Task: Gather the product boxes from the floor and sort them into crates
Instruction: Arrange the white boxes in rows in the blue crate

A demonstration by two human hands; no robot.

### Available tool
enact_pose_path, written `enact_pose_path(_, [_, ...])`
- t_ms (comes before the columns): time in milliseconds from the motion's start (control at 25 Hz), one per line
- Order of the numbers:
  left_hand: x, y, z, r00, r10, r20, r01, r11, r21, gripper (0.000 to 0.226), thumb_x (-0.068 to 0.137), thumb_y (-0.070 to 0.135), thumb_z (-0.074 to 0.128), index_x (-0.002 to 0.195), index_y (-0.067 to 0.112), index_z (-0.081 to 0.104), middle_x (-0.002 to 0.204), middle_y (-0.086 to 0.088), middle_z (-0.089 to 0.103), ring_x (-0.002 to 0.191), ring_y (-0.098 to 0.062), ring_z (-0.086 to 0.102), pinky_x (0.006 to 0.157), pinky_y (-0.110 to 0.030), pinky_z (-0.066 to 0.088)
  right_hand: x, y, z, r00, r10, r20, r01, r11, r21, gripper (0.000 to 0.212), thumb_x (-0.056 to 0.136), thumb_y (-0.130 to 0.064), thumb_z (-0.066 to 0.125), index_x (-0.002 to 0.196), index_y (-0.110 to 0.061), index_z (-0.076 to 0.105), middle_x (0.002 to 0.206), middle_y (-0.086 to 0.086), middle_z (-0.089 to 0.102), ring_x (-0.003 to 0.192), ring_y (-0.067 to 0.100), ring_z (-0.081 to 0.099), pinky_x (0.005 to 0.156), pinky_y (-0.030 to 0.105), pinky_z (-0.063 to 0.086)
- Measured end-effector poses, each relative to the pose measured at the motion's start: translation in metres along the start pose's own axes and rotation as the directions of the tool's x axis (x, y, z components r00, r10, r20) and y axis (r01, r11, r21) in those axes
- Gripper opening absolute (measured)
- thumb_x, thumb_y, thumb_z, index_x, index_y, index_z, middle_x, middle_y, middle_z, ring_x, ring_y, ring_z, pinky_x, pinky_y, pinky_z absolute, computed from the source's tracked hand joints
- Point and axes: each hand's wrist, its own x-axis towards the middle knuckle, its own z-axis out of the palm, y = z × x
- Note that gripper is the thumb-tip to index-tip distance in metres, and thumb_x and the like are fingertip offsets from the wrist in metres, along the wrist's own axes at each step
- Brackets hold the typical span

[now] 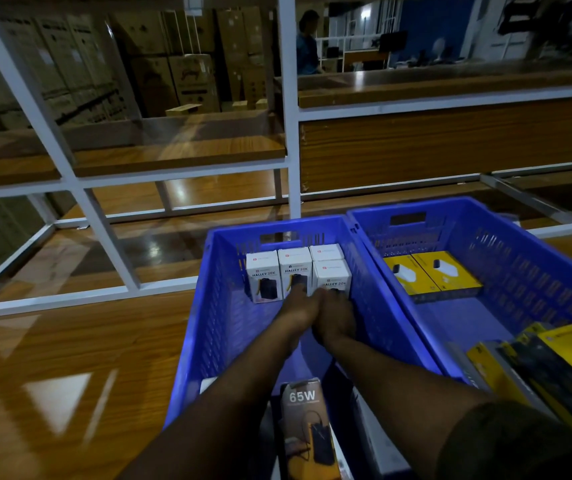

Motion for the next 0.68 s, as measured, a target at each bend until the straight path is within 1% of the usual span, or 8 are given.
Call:
enact_pose_path(80, [0.003,0.006,-0.01,0.998,0.015,-0.067,-0.017,0.999,-0.036,0.046,0.099,0.034,0.052,0.129,-0.001,0.055,0.128,-0.026,0.06,0.117,-0.039,0.059,0.097,-0.05,0.048,-0.003,-0.001,0.007,0.914,-0.402,0.052,0.402,0.881,-0.248,0.04,0.098,-0.012,0.041,0.138,-0.009,0.046,0.139,0.012,0.045,0.128,0.029,0.041,0.103,0.038,0.039])
enact_pose_path(160, [0.003,0.008,-0.02,0.994,0.009,-0.11,-0.016,0.998,-0.068,0.047,0.099,0.037,0.053,0.131,0.003,0.056,0.13,-0.021,0.06,0.117,-0.036,0.059,0.099,-0.045,0.048,0.001,0.003,0.013,0.81,-0.56,0.173,0.576,0.706,-0.412,0.048,0.098,-0.012,0.04,0.146,-0.005,0.037,0.154,0.014,0.029,0.142,0.031,0.024,0.11,0.043,0.03])
enact_pose_path(320, [-0.004,0.006,-0.029,0.991,0.006,-0.137,-0.019,0.996,-0.089,0.061,0.099,0.043,0.051,0.139,-0.004,0.046,0.142,-0.031,0.046,0.126,-0.044,0.049,0.103,-0.052,0.043,0.016,0.015,0.01,0.835,-0.45,0.316,0.548,0.624,-0.558,0.05,0.104,-0.017,0.03,0.151,0.0,0.023,0.162,0.014,0.009,0.15,0.028,-0.002,0.116,0.044,0.019])
enact_pose_path(400, [-0.005,0.004,-0.028,0.991,0.012,-0.131,-0.022,0.997,-0.079,0.057,0.1,0.04,0.05,0.132,-0.007,0.05,0.115,-0.029,0.06,0.101,-0.037,0.061,0.082,-0.04,0.052,0.018,0.014,0.009,0.802,-0.45,0.393,0.595,0.544,-0.591,0.048,0.104,-0.018,0.029,0.149,0.0,0.026,0.161,0.014,0.014,0.15,0.028,0.0,0.114,0.045,0.021])
enact_pose_path(520, [-0.015,0.007,-0.023,0.995,-0.007,-0.104,-0.001,0.997,-0.075,0.037,0.102,0.033,0.049,0.098,-0.001,0.063,0.071,-0.006,0.045,0.072,-0.017,0.043,0.055,-0.025,0.031,0.023,0.011,0.012,0.787,-0.386,0.482,0.617,0.497,-0.61,0.047,0.104,-0.017,0.03,0.148,-0.001,0.031,0.161,0.013,0.016,0.151,0.026,0.0,0.115,0.043,0.019])
enact_pose_path(560, [-0.018,0.009,-0.023,0.997,-0.015,-0.082,0.009,0.998,-0.07,0.035,0.103,0.033,0.048,0.095,0.001,0.062,0.075,0.004,0.037,0.076,-0.017,0.051,0.056,-0.025,0.032,0.024,0.011,0.015,0.778,-0.389,0.493,0.627,0.522,-0.578,0.046,0.103,-0.015,0.032,0.147,-0.001,0.033,0.161,0.012,0.016,0.151,0.026,0.0,0.115,0.044,0.02])
enact_pose_path(640, [-0.021,0.012,-0.023,0.998,-0.024,-0.052,0.022,0.999,-0.045,0.041,0.103,0.032,0.048,0.112,-0.006,0.06,0.115,-0.028,0.053,0.099,-0.027,0.061,0.062,-0.027,0.044,0.02,0.006,0.011,0.771,-0.391,0.503,0.627,0.603,-0.493,0.046,0.099,-0.01,0.042,0.144,-0.002,0.04,0.158,0.013,0.026,0.149,0.029,0.012,0.113,0.047,0.028])
enact_pose_path(680, [-0.021,0.013,-0.024,0.998,-0.007,-0.063,0.004,0.999,-0.038,0.045,0.103,0.03,0.048,0.121,-0.01,0.056,0.114,-0.031,0.059,0.105,-0.036,0.061,0.067,-0.028,0.047,0.016,0.002,0.006,0.786,-0.369,0.496,0.595,0.671,-0.442,0.044,0.095,-0.007,0.046,0.139,-0.004,0.046,0.152,0.015,0.035,0.144,0.032,0.026,0.11,0.047,0.035])
